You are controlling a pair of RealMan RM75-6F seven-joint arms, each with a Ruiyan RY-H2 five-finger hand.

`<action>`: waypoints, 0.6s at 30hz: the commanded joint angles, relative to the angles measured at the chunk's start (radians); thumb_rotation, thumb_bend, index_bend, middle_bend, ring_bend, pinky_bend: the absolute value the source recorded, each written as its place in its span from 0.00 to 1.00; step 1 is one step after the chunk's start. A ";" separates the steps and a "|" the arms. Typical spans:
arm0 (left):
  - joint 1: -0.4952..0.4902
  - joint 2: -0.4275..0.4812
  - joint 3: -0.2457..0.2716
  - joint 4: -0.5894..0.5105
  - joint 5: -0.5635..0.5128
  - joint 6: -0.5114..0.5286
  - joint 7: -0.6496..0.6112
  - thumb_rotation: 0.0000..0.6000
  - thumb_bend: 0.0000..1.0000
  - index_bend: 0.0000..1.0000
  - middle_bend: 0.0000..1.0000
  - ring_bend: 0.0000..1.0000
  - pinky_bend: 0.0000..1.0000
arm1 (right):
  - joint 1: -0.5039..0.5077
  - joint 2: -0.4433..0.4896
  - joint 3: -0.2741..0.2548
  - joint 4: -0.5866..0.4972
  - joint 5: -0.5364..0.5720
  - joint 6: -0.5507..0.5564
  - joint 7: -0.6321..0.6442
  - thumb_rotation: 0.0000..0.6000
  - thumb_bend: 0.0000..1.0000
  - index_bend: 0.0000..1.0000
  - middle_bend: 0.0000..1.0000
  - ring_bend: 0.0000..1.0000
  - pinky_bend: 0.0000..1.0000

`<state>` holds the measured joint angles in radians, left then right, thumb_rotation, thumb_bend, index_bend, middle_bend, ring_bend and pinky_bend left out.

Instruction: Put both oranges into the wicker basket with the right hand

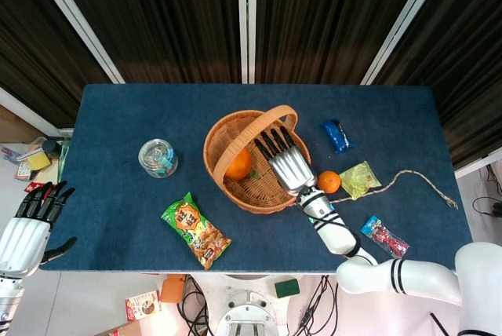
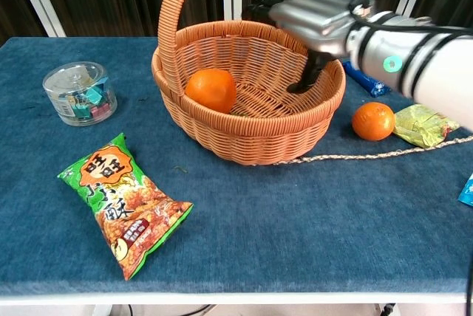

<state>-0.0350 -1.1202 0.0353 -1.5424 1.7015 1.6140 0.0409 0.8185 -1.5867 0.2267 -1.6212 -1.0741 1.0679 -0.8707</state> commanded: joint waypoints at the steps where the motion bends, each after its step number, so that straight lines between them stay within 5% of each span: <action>1: -0.001 -0.004 0.000 -0.003 -0.001 -0.006 0.012 1.00 0.13 0.10 0.03 0.00 0.12 | -0.084 0.130 -0.072 -0.088 -0.122 0.062 0.120 1.00 0.20 0.00 0.00 0.00 0.03; 8: -0.007 -0.015 0.001 -0.018 -0.008 -0.027 0.056 1.00 0.13 0.10 0.03 0.00 0.12 | -0.226 0.286 -0.186 -0.056 -0.379 0.206 0.438 1.00 0.22 0.00 0.00 0.00 0.03; 18: -0.005 -0.028 0.002 -0.031 -0.007 -0.031 0.103 1.00 0.13 0.10 0.03 0.00 0.12 | -0.277 0.281 -0.208 0.135 -0.325 0.114 0.684 1.00 0.22 0.00 0.02 0.00 0.05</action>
<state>-0.0409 -1.1475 0.0371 -1.5734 1.6936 1.5827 0.1426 0.5520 -1.2921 0.0234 -1.5258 -1.4224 1.2238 -0.2417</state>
